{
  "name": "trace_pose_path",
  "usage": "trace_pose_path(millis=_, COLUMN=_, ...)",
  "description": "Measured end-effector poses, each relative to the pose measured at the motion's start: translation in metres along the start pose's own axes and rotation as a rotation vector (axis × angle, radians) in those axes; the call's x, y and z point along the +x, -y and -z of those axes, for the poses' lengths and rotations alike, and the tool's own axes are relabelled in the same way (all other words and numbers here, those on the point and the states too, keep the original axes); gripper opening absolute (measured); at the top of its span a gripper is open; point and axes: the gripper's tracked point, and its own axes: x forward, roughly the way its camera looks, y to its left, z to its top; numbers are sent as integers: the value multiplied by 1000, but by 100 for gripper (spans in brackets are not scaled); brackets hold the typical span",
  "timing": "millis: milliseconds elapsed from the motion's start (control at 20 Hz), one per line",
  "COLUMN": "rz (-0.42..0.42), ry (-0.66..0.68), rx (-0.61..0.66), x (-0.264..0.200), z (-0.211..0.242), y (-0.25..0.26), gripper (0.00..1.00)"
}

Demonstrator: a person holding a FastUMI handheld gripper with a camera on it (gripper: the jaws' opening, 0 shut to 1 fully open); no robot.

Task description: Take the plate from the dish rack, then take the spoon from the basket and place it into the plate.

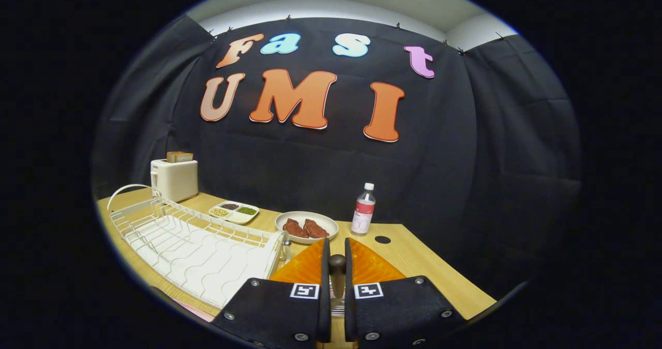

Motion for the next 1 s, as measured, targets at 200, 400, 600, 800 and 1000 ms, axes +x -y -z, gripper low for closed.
trace_pose_path(millis=200, rz=0, ry=45, rx=-45, x=-6, z=-33, y=8, gripper=10)
trace_pose_path(millis=400, rz=-42, ry=94, rx=-68, x=-24, z=-75, y=3, gripper=10)
trace_pose_path(millis=600, rz=-150, ry=135, rx=-55, x=-53, z=-116, y=-20, gripper=10)
trace_pose_path(millis=800, rz=-264, ry=160, rx=-15, x=-86, z=-140, y=-45, gripper=10)
trace_pose_path(millis=1000, rz=-395, ry=130, rx=26, x=-114, z=-133, y=-77, gripper=10)
